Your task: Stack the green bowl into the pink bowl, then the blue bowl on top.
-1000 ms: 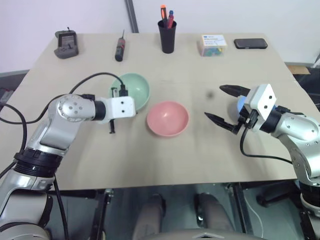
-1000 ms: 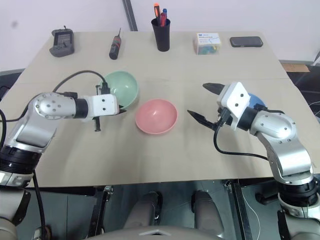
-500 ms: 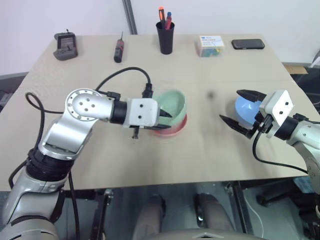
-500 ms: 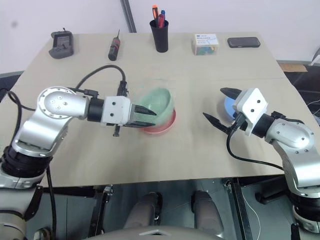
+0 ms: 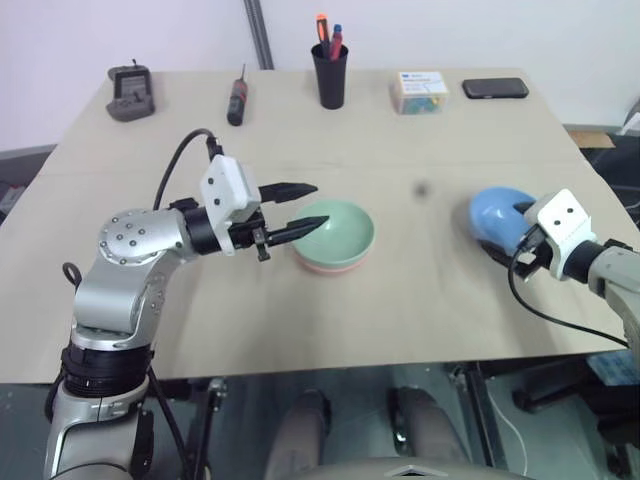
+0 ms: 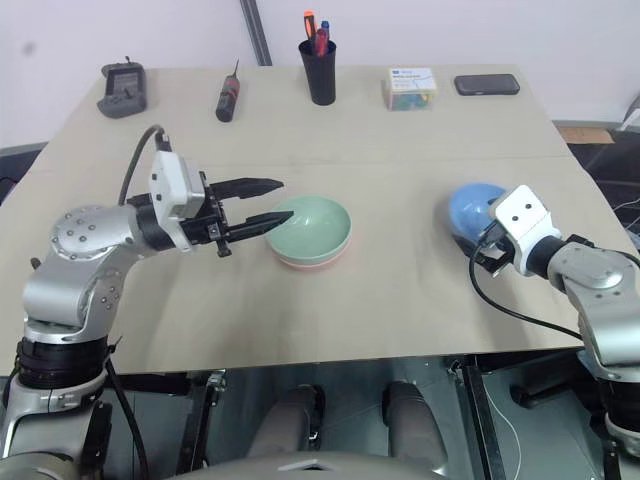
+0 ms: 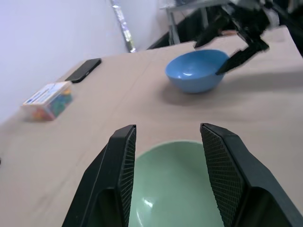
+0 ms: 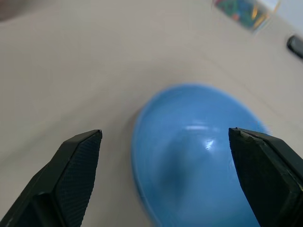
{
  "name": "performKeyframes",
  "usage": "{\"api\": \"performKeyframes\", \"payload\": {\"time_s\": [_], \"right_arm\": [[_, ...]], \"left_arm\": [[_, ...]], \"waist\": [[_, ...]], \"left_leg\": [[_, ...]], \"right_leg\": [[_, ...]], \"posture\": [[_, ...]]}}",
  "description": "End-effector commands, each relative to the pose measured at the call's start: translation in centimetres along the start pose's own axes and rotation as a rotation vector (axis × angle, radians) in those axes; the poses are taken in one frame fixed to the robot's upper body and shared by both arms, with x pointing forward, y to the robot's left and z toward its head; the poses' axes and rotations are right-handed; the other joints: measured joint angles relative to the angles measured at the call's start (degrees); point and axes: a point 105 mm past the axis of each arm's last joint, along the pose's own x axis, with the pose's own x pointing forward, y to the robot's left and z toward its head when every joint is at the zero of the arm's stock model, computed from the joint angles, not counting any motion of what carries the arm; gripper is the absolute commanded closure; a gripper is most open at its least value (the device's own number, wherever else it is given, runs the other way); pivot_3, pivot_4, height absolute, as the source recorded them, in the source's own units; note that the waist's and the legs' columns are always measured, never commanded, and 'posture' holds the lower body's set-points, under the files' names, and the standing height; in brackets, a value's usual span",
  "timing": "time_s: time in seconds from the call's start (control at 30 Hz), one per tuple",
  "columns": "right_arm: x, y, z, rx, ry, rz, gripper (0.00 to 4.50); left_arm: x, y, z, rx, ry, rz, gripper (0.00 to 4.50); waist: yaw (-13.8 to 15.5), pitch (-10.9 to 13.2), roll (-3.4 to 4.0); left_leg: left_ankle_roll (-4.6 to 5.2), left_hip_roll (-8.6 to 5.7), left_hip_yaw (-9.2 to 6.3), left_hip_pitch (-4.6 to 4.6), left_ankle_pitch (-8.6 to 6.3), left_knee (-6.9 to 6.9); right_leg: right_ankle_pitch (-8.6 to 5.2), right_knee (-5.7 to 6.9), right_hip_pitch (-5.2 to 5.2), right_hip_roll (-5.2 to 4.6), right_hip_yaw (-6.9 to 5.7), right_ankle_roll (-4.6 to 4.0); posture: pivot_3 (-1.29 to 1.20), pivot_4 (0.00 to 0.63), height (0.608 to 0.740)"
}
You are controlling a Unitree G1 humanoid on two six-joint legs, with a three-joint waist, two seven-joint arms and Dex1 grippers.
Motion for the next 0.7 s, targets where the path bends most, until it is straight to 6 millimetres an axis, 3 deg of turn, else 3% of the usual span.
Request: {"api": "performKeyframes", "payload": {"time_s": [0.03,0.07,0.17,0.27,0.37,0.43,0.47,0.6,0.67,0.7], "right_arm": [[0.5,-0.5,0.1,0.023,0.02,0.003,0.0],[0.6,-0.5,0.0,0.028,0.022,0.004,0.0],[1.4,-0.4,-0.2,0.045,0.034,0.021,0.68],[2.1,0.0,-0.6,0.058,0.048,0.049,2.03],[2.5,0.1,-0.9,0.063,0.06,0.057,2.95],[2.5,0.0,-1.0,0.057,0.063,0.058,3.97],[2.6,0.0,-1.0,0.053,0.063,0.06,4.26],[2.4,-0.1,-0.4,0.021,0.041,0.066,4.39],[2.3,0.2,1.3,0.011,-0.026,0.089,4.39],[2.1,1.2,3.3,-0.011,-0.108,0.148,4.39]], "left_arm": [[-1.5,-0.8,1.2,-0.005,-0.038,-0.048,0.31],[-1.5,-0.9,1.2,-0.006,-0.034,-0.047,0.07],[-1.9,-1.3,0.9,-0.012,-0.019,-0.052,0.0],[-1.8,-1.2,0.9,-0.023,-0.024,-0.034,0.0],[-1.8,-1.1,0.7,-0.024,-0.022,-0.018,0.0],[-1.9,-1.0,0.6,-0.017,-0.019,-0.004,0.0],[-1.9,-1.0,0.6,-0.011,-0.019,0.006,0.0],[-2.2,-0.8,0.2,-0.02,-0.018,0.04,0.0],[-2.4,-0.6,0.0,-0.024,-0.019,0.061,0.0],[-2.7,-0.6,-0.2,-0.027,-0.014,0.076,0.0]], "waist": [[0.33,0.0,-0.01],[0.58,0.0,-0.02],[0.89,0.0,-0.02],[0.84,-0.01,-0.02],[0.71,0.0,-0.02],[0.63,0.0,-0.02],[0.62,0.0,-0.02],[0.58,0.0,-0.02],[0.52,0.0,-0.01],[0.47,0.0,-0.01]], "left_leg": [[0.0,-0.01,-0.04,-0.02,0.0,0.0],[0.0,-0.02,-0.06,-0.03,0.0,0.01],[0.0,-0.06,-0.09,-0.05,0.0,0.04],[0.0,-0.07,-0.07,-0.05,0.0,0.05],[0.0,-0.06,-0.1,-0.06,0.0,0.02],[0.0,-0.06,-0.09,-0.06,0.0,0.02],[0.0,-0.06,-0.09,-0.06,0.0,0.02],[0.0,-0.05,-0.09,-0.04,0.0,0.01],[0.0,-0.05,-0.08,-0.04,0.0,0.02],[0.0,-0.05,-0.08,-0.05,0.0,0.01]], "right_leg": [[0.0,-0.02,0.0,0.0,-0.03,0.0],[0.0,-0.02,0.0,0.0,-0.03,0.0],[0.0,-0.04,0.04,-0.03,-0.05,0.0],[0.0,-0.08,0.06,-0.04,-0.04,0.0],[0.0,-0.08,0.05,-0.03,-0.07,0.0],[0.0,-0.08,0.05,-0.03,-0.06,0.0],[0.0,-0.08,0.04,-0.03,-0.05,0.0],[0.0,-0.07,0.04,-0.03,-0.05,0.0],[0.0,-0.07,0.04,-0.03,-0.05,0.0],[0.0,-0.07,0.04,-0.03,-0.05,0.0]], "posture": [[0.0,0.15,0.74],[0.0,0.15,0.74],[0.0,0.15,0.74],[0.0,0.15,0.74],[0.0,0.15,0.74],[0.0,0.15,0.74],[0.0,0.15,0.74],[0.0,0.15,0.74],[0.0,0.15,0.74],[0.0,0.15,0.74]]}}
